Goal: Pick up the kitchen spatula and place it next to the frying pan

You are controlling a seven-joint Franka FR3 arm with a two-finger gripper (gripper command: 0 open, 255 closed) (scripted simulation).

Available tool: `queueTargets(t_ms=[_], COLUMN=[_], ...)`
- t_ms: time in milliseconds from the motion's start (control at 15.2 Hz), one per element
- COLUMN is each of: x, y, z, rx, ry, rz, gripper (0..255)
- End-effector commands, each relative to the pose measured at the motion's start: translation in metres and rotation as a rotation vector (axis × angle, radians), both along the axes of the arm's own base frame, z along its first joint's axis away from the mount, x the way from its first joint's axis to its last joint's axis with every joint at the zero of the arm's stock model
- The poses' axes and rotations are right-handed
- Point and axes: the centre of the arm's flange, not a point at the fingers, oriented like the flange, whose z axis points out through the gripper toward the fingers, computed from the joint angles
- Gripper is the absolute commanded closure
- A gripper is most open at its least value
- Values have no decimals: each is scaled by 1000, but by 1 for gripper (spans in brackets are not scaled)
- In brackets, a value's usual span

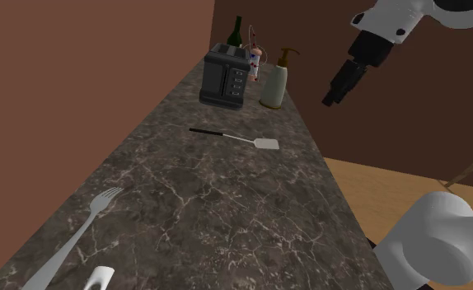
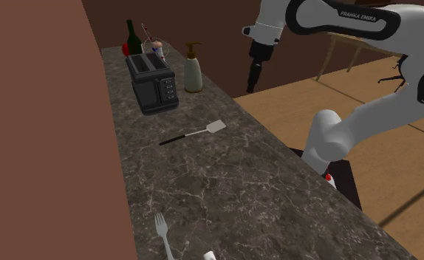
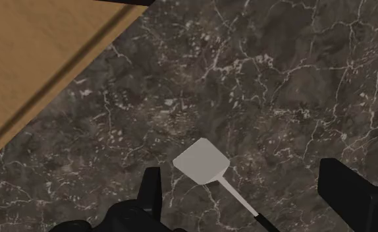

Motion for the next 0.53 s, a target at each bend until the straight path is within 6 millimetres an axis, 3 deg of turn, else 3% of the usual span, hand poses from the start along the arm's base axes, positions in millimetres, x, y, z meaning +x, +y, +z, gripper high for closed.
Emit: queueTargets(t_ms=[0,462], x=[0,82], y=[0,27], z=[0,-46], rx=[0,-43], ry=[0,16], rz=[0,225], gripper=[0,0])
